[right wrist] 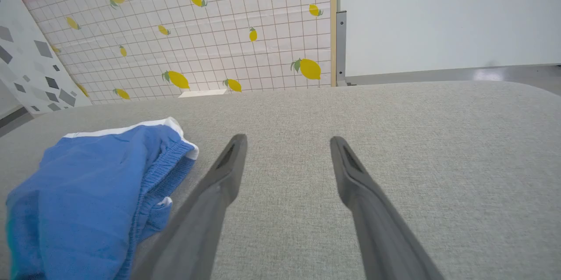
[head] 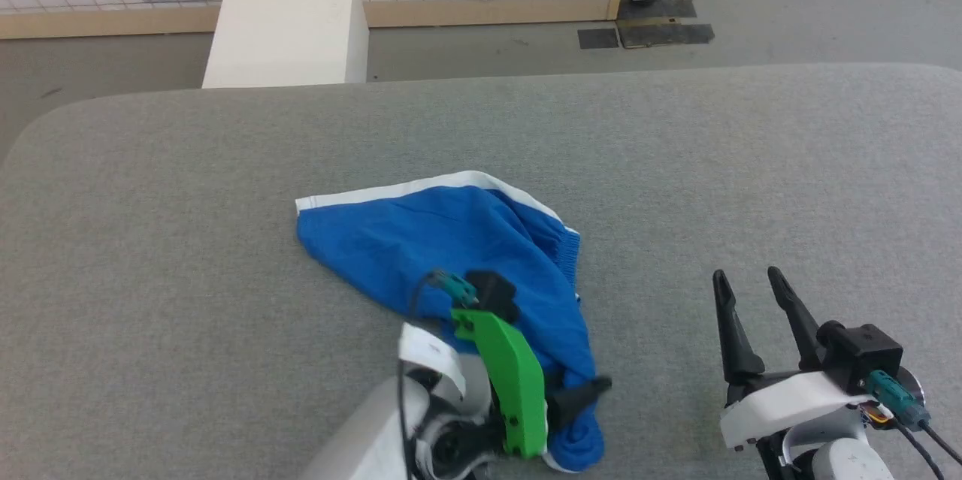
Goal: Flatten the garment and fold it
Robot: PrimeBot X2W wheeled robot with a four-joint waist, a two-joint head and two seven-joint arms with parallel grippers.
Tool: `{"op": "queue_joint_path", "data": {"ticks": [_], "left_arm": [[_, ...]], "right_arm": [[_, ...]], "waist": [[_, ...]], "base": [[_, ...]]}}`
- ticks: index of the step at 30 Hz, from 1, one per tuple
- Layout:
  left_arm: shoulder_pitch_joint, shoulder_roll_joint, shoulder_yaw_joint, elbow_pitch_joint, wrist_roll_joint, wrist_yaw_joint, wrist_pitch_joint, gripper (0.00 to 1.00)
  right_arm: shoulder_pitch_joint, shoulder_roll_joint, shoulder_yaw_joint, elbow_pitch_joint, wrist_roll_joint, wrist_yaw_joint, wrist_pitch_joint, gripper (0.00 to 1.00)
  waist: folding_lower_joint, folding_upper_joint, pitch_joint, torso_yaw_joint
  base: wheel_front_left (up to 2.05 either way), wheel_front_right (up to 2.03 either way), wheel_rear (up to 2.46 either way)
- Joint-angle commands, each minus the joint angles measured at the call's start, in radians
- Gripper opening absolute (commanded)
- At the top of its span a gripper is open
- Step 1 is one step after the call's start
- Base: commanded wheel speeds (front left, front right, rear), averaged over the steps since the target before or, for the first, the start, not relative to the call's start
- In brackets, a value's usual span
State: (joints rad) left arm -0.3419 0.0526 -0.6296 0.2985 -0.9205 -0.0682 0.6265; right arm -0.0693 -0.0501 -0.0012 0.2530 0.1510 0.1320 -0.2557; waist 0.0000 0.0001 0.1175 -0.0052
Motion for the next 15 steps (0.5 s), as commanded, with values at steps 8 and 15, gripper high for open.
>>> {"op": "queue_joint_path", "data": {"ticks": [8, 15], "left_arm": [[-0.038, 0.023, 0.200, -0.162, -0.086, 0.067, -0.133, 1.00], [0.017, 0.201, 0.371, -0.131, 0.209, 0.128, -0.607, 1.00]], "right_arm": [[0.007, 0.000, 0.013, 0.016, 0.024, -0.001, -0.006, 1.00], [-0.067, 0.000, 0.071, 0.060, 0.032, -0.001, 0.080, 1.00]], "waist": [[0.0000, -0.0001, -0.025, 0.042], [0.0000, -0.0001, -0.030, 0.067]], "base": [[0.00, 0.00, 0.00], [0.00, 0.00, 0.00]]}}
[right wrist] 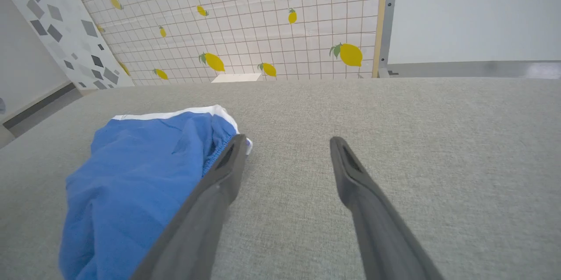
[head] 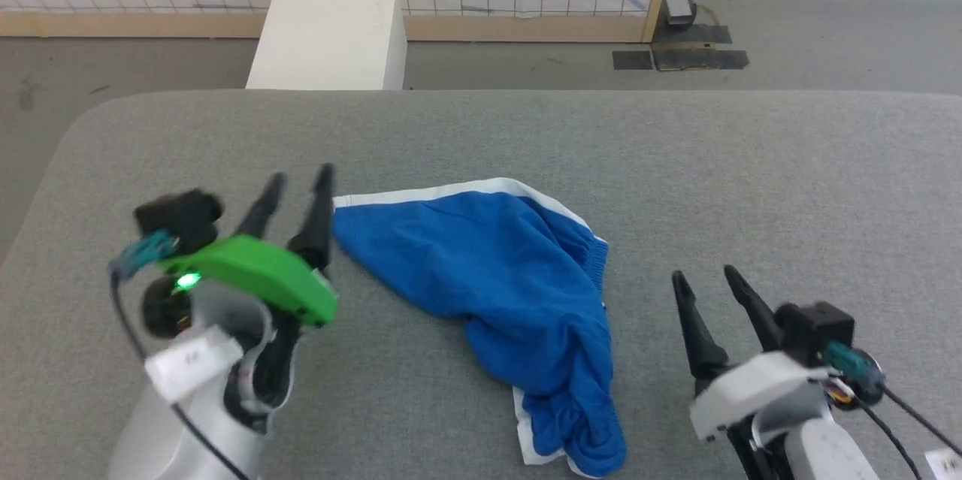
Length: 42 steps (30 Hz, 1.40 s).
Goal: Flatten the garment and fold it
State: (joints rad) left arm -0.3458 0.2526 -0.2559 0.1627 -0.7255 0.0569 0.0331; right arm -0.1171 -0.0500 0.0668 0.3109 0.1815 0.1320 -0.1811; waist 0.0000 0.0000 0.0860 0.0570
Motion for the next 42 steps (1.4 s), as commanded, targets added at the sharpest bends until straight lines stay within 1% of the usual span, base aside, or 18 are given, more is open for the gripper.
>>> {"op": "queue_joint_path", "data": {"ticks": [1, 2, 3, 4, 5, 7, 10, 12, 15, 16, 21, 22, 23, 24, 31, 36, 39, 42], "left_arm": [[0.038, 0.012, 0.010, 0.014, 0.045, 0.005, -0.084, 1.00], [0.054, 0.012, 0.025, 0.022, 0.056, 0.007, -0.138, 1.00], [0.089, 0.018, 0.047, 0.039, 0.086, 0.012, -0.235, 1.00], [0.105, 0.018, 0.055, 0.043, 0.103, 0.013, -0.262, 1.00], [0.165, -0.024, 0.101, 0.002, 0.200, 0.010, -0.294, 1.00], [0.178, -0.050, 0.123, -0.023, 0.227, 0.001, -0.294, 1.00], [0.191, -0.089, 0.158, -0.040, 0.251, -0.019, -0.295, 1.00], [0.193, -0.106, 0.172, -0.043, 0.266, -0.036, -0.295, 1.00], [0.189, -0.132, 0.196, -0.043, 0.287, -0.060, -0.295, 1.00], [0.182, -0.152, 0.221, -0.043, 0.303, -0.082, -0.295, 1.00], [0.176, -0.172, 0.244, -0.032, 0.324, -0.110, -0.295, 1.00], [0.175, -0.176, 0.248, -0.027, 0.326, -0.115, -0.295, 1.00], [0.174, -0.179, 0.251, -0.024, 0.328, -0.119, -0.295, 1.00], [0.172, -0.181, 0.253, -0.020, 0.332, -0.123, -0.295, 1.00], [0.163, -0.192, 0.262, 0.004, 0.342, -0.147, -0.295, 1.00], [0.124, -0.195, 0.239, 0.036, 0.328, -0.159, -0.285, 1.00], [0.071, -0.188, 0.214, 0.071, 0.325, -0.162, -0.220, 1.00], [-0.010, -0.170, 0.189, 0.127, 0.332, -0.155, -0.110, 1.00]], "right_arm": [[-0.033, 0.000, 0.009, 0.005, 0.004, -0.001, 0.031, 1.00], [-0.047, 0.000, 0.013, 0.007, 0.003, -0.001, 0.050, 1.00], [-0.082, 0.000, 0.020, 0.019, 0.002, -0.001, 0.098, 1.00], [-0.104, 0.000, 0.022, 0.029, 0.003, -0.001, 0.133, 1.00], [-0.239, 0.000, 0.036, 0.105, -0.056, -0.001, 0.347, 1.00], [-0.282, 0.000, 0.053, 0.130, -0.071, -0.001, 0.413, 1.00], [-0.337, 0.000, 0.084, 0.167, -0.104, -0.001, 0.491, 1.00], [-0.360, 0.000, 0.094, 0.186, -0.129, -0.001, 0.523, 1.00], [-0.388, 0.000, 0.087, 0.218, -0.160, -0.001, 0.556, 1.00], [-0.403, 0.000, 0.066, 0.250, -0.178, -0.001, 0.573, 1.00], [-0.411, 0.000, 0.058, 0.299, -0.184, -0.001, 0.595, 1.00], [-0.412, 0.000, 0.061, 0.309, -0.178, -0.001, 0.602, 0.50], [-0.414, 0.000, 0.064, 0.312, -0.175, -0.001, 0.600, 0.31], [-0.416, 0.000, 0.068, 0.314, -0.173, -0.001, 0.595, 0.00], [-0.421, 0.000, 0.061, 0.285, -0.144, -0.001, 0.510, 0.00], [-0.370, 0.000, 0.027, 0.200, -0.132, -0.001, 0.441, 0.00], [-0.324, 0.000, 0.003, 0.142, -0.123, -0.001, 0.435, 0.00], [-0.283, 0.000, -0.006, 0.079, -0.113, -0.001, 0.442, 0.00]], "waist": [[0.0000, 0.0000, 0.006, 0.010], [0.0000, 0.0000, 0.009, 0.014], [0.0000, 0.0000, 0.015, 0.021], [0.0000, 0.0000, 0.021, 0.026], [0.0000, 0.0000, 0.060, 0.068], [0.0000, 0.0000, 0.075, 0.083], [0.0000, 0.0000, 0.103, 0.105], [0.0000, 0.0000, 0.117, 0.116], [0.0000, 0.0000, 0.140, 0.135], [0.0000, 0.0000, 0.156, 0.148], [0.0000, 0.0000, 0.168, 0.156], [0.0000, 0.0000, 0.169, 0.156], [0.0000, 0.0000, 0.170, 0.156], [0.0000, 0.0000, 0.171, 0.155], [0.0000, 0.0000, 0.154, 0.122], [0.0000, 0.0000, 0.130, 0.082], [0.0000, 0.0000, 0.129, 0.056], [0.0000, 0.0000, 0.138, 0.023]], "base": [[0.00, 0.00, 0.00], [0.00, 0.00, 0.00], [0.00, 0.00, 0.00], [0.00, 0.00, 0.00], [0.00, 0.00, 0.00], [0.00, 0.00, 0.00], [0.00, 0.00, 0.00], [0.00, 0.00, 0.00], [0.00, 0.00, 0.00], [0.00, 0.00, 0.00], [0.00, 0.00, 0.00], [0.00, 0.00, 0.00], [0.00, 0.00, 0.00], [0.00, 0.00, 0.00], [0.00, 0.00, 0.00], [0.00, 0.00, 0.00], [0.00, 0.00, 0.00], [0.00, 0.00, 0.00]]}}
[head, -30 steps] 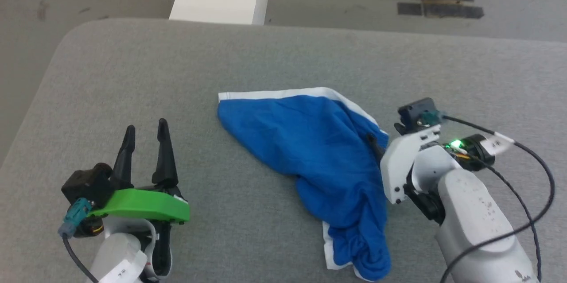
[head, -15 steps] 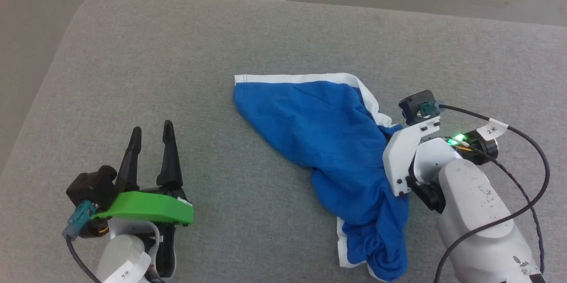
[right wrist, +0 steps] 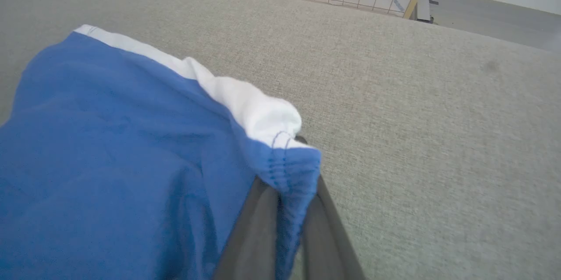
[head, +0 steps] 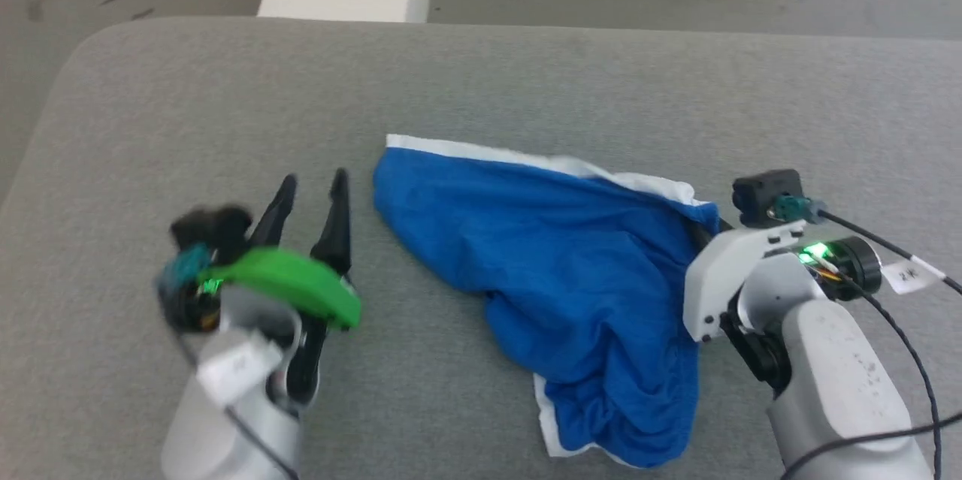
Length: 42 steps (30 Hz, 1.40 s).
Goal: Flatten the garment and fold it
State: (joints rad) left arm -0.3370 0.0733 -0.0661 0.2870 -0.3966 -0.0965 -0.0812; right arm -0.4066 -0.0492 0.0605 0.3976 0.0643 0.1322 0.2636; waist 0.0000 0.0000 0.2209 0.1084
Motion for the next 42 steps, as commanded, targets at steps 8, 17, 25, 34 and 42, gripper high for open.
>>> {"op": "queue_joint_path", "data": {"ticks": [8, 17, 25, 34, 42], "left_arm": [[-0.278, 0.065, -0.096, 0.201, 0.053, -0.010, 0.267, 1.00], [-0.486, 0.120, -0.183, 0.456, 0.144, 0.017, 0.459, 1.00], [-0.487, 0.092, -0.202, 0.597, 0.100, 0.008, 0.639, 0.00], [-0.504, 0.070, -0.112, 0.552, -0.024, -0.011, 0.535, 0.00], [-0.635, 0.118, -0.056, 0.440, -0.068, -0.020, 0.426, 0.00]], "right_arm": [[0.048, -0.001, 0.064, -0.125, 0.056, -0.002, 0.015, 0.00], [0.025, -0.001, 0.138, -0.182, 0.087, -0.002, 0.021, 0.00], [0.030, -0.001, 0.133, -0.205, 0.087, -0.002, 0.009, 0.00], [-0.021, -0.001, 0.064, -0.203, 0.069, -0.002, 0.029, 0.00], [-0.257, -0.025, 0.046, -0.183, 0.155, -0.002, 0.106, 0.00]], "waist": [[0.0000, 0.0000, 0.070, -0.102], [0.0000, 0.0000, 0.166, -0.165], [0.0000, 0.0000, 0.177, -0.161], [0.0000, 0.0000, 0.110, -0.123], [0.0000, 0.0000, 0.081, -0.115]], "base": [[0.00, 0.00, 0.00], [0.00, 0.00, 0.00], [0.00, 0.00, 0.00], [0.00, 0.00, 0.00], [0.00, 0.00, 0.00]]}}
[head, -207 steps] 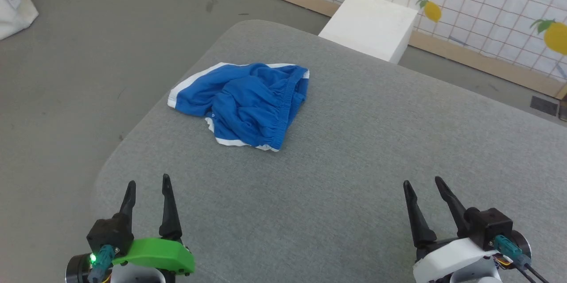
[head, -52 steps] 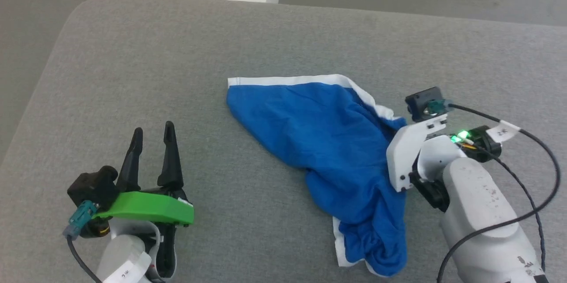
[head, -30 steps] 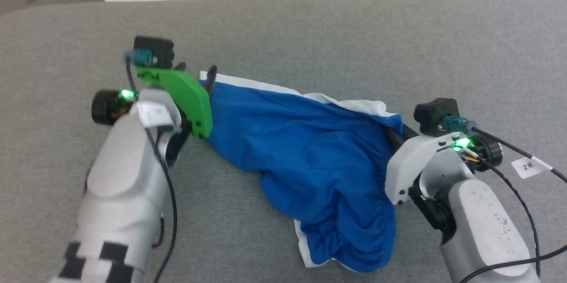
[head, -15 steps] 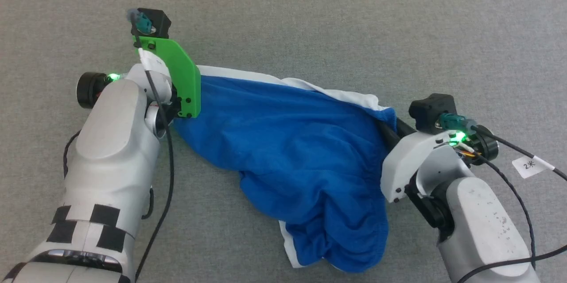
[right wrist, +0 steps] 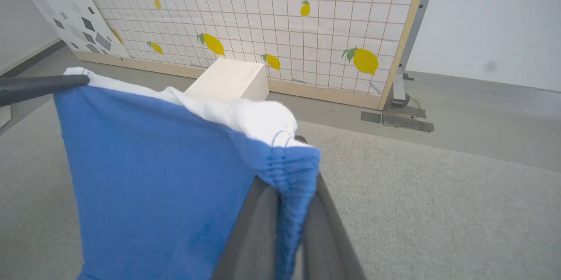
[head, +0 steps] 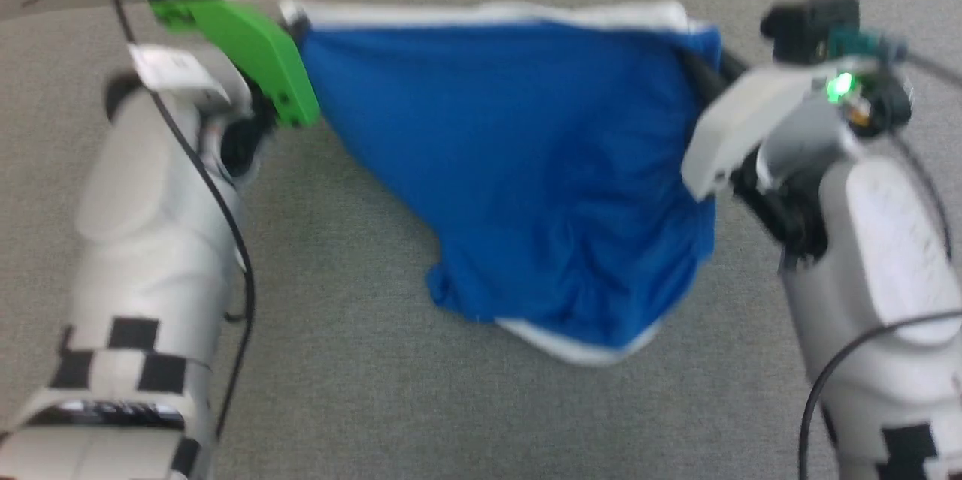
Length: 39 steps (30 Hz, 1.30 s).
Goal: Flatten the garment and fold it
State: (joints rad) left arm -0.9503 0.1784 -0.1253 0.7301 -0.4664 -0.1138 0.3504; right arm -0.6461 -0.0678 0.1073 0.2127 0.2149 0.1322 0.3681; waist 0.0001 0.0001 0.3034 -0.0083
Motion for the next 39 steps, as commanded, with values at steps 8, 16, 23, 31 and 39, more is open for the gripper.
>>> {"op": "queue_joint_path", "data": {"ticks": [8, 16, 23, 31, 39], "left_arm": [[-0.237, 0.076, -0.002, -0.099, 0.058, 0.008, -0.095, 0.00], [-0.411, 0.100, 0.019, -0.138, 0.096, 0.026, -0.300, 0.00], [-0.386, 0.095, 0.017, -0.126, 0.072, 0.008, -0.405, 0.00], [-0.162, 0.091, -0.011, -0.169, 0.020, -0.009, -0.455, 0.00], [0.215, 0.059, 0.034, -0.313, -0.061, 0.031, -0.499, 0.00]], "right_arm": [[-0.401, -0.015, -0.017, 0.117, 0.053, -0.002, 0.025, 0.00], [-0.676, 0.006, -0.075, 0.272, -0.027, -0.002, -0.156, 0.00], [-0.685, 0.015, -0.060, 0.384, -0.024, -0.002, -0.296, 0.00], [-0.471, 0.016, 0.025, 0.369, 0.135, -0.002, -0.402, 0.00], [-0.083, -0.029, 0.132, 0.166, 0.322, -0.002, -0.371, 0.00]], "waist": [[-0.0001, -0.0001, 0.041, -0.012], [-0.0001, -0.0001, 0.089, -0.014], [-0.0001, -0.0001, 0.107, 0.000], [-0.0001, -0.0001, 0.070, 0.015], [-0.0001, -0.0001, -0.040, 0.025]], "base": [[0.00, 0.00, 0.00], [0.00, 0.00, 0.00], [0.00, 0.00, 0.00], [0.00, 0.00, 0.00], [0.00, 0.00, 0.00]]}}
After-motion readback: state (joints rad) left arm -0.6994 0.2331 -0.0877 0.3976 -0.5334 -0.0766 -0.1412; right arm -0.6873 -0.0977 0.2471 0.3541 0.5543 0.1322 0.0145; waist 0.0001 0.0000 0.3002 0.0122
